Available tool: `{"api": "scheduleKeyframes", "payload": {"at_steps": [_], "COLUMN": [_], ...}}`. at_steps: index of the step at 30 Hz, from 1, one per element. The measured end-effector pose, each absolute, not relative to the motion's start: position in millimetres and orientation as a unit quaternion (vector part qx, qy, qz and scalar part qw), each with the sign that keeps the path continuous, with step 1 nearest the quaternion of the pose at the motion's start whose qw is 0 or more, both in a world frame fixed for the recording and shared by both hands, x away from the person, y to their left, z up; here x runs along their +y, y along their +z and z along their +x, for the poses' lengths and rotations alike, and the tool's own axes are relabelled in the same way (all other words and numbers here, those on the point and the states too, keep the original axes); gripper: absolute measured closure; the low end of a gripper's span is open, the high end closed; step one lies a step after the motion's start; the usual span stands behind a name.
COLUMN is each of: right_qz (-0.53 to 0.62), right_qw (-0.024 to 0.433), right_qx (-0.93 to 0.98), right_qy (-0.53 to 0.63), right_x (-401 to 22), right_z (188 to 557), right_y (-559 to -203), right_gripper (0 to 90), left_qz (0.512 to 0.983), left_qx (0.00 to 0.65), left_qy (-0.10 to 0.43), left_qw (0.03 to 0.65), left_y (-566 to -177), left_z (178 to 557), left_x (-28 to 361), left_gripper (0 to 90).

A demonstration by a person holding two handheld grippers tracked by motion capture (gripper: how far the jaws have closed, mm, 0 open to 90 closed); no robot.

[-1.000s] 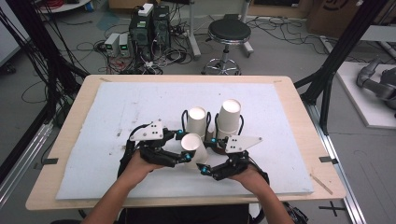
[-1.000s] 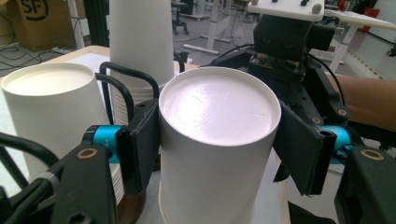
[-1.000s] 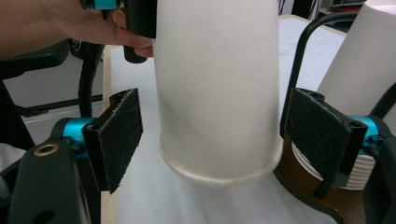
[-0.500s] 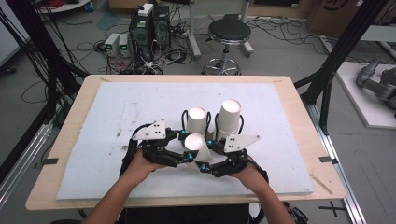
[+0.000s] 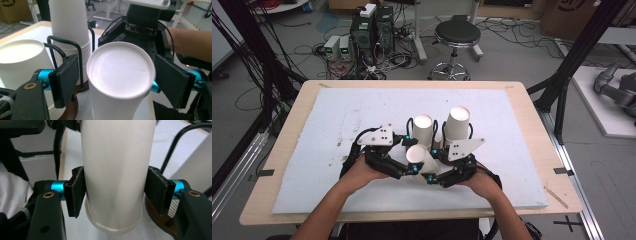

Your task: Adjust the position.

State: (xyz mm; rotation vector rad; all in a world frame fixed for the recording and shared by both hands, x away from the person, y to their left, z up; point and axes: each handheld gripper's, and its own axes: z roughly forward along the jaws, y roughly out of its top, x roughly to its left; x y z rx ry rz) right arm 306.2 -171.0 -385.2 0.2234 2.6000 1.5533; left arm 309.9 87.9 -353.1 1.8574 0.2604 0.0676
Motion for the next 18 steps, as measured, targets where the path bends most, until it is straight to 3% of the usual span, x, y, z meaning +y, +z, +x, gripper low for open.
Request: {"api": "scheduleKeyframes", "payload": {"at_steps": [2,3,4,6,8,16,18], "right_qz": [0.065,0.067,0.068,0.093,0.101,0.13,0.125], "right_qw": [0.054,0.054,0.054,0.05,0.052,0.069,0.074], "right_qx": [0.853,0.854,0.853,0.842,0.838,0.814,0.816], "right_qy": [0.514,0.514,0.514,0.53,0.533,0.562,0.559], "right_x": [-170.7,-171.4,-172.0,-172.4,-172.5,-173.1,-174.0], "right_z": [304.3,304.1,304.2,303.5,303.2,301.7,302.8], "right_y": [-384.5,-384.2,-384.2,-386.0,-386.7,-392.7,-392.8], "right_gripper": [37.3,36.8,35.0,20.0,17.2,18.1,27.4], "left_qz": [0.8,0.801,0.804,0.801,0.794,0.764,0.764], "left_qx": [0.094,0.086,0.078,0.077,0.083,0.109,0.111], "left_qy": [0.011,0.014,0.021,0.024,0.029,0.037,0.034], "left_qw": [0.592,0.592,0.59,0.593,0.601,0.635,0.635], "left_y": [-355.1,-355.3,-355.4,-355.6,-354.9,-353.7,-354.6], "left_z": [310.9,309.9,309.6,309.4,310.4,311.5,311.5], "left_x": [85.9,85.0,84.0,83.2,84.5,86.6,87.2], "left_gripper": [27.0,35.7,35.1,35.1,35.2,35.4,35.5]}}
